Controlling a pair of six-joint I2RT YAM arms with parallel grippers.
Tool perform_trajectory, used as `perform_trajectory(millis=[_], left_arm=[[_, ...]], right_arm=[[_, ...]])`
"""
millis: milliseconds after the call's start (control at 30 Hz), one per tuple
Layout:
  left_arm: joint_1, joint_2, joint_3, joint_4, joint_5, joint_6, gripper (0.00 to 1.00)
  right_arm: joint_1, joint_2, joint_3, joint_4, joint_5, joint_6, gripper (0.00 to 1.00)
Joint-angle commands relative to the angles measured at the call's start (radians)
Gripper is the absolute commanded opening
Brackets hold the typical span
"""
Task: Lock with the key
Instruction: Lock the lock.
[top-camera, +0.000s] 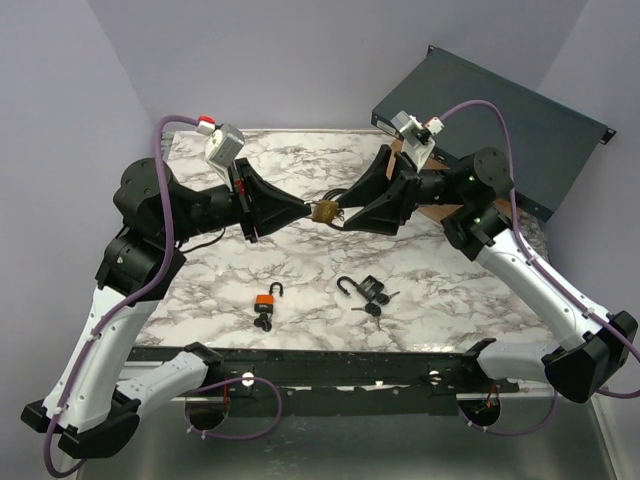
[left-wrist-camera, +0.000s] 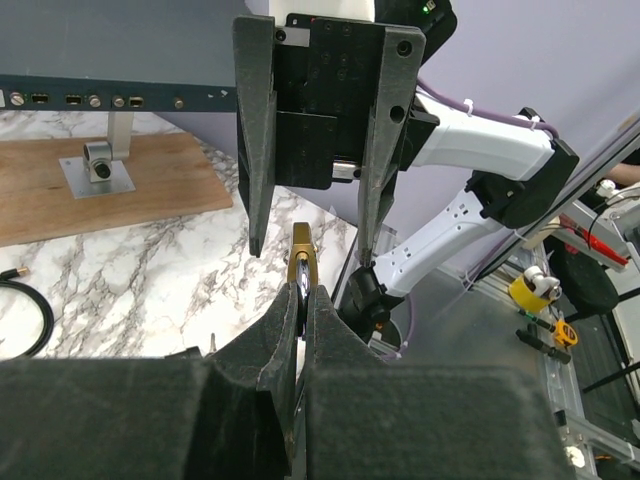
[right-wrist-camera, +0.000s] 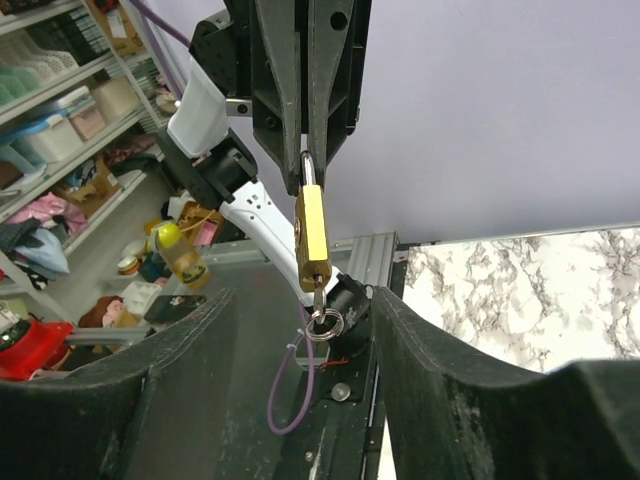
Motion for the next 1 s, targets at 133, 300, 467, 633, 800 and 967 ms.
perform_trajectory(millis=[133,300,467,633,800,967], left_arm=[[0.01,0.006,0.0,0.048,0.013,-0.017,0.0],[0.013,0.01,0.002,0.05,0.012,-0.022,0.0],[0.015,0.016,0.002,0.051,0.015,-0.021,0.0],[0.016,0.018,0.002,0.049,0.018,-0.024,0.0],[0.021,0.016,-0.008,0.046,0.017,-0.02,0.0],[0.048,0.006,-0.01,0.019,-0.014,-0.002,0.0]], right_arm=[[-0.003,0.001,-0.005,-0.046,0.006,-0.036,0.48],[-0.002,0.004,0.0,-0.065,0.013,-0.046,0.39],[-0.002,0.009,0.008,-0.1,0.027,-0.067,0.34],[-0.002,0.006,0.016,-0.142,0.051,-0.095,0.24],[-0.002,-0.001,0.027,-0.21,0.095,-0.14,0.01],[-0.003,-0.026,0.014,-0.281,0.142,-0.187,0.01]])
